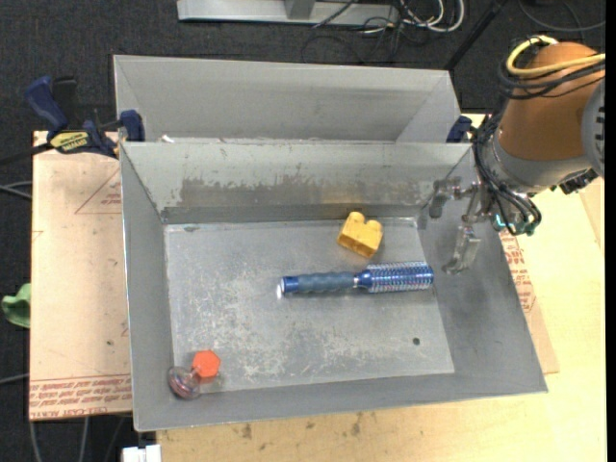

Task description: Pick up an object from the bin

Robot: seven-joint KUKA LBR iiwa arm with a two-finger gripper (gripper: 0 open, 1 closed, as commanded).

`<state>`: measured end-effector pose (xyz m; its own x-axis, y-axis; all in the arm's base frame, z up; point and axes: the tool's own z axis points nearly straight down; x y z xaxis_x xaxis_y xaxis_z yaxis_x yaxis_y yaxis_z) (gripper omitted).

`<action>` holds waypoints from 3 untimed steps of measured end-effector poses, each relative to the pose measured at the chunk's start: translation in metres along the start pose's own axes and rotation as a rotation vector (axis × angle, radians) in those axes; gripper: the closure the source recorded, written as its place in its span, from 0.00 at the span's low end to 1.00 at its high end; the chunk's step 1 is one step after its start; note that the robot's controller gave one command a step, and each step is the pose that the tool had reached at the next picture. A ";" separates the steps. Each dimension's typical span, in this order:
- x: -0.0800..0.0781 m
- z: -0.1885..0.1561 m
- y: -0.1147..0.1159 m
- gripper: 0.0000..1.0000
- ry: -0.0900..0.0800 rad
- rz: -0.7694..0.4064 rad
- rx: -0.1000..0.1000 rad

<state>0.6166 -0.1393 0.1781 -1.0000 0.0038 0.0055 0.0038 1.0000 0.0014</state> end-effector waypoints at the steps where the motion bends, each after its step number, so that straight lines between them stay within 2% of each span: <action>1: 0.022 0.110 0.046 0.00 0.001 -0.136 -0.002; 2: 0.019 0.106 0.044 1.00 -0.006 -0.137 0.001; 3: 0.006 -0.060 0.049 1.00 -0.017 -0.233 0.004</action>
Offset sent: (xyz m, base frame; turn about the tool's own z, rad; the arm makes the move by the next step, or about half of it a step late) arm -0.0202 0.0436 -0.1045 -0.1362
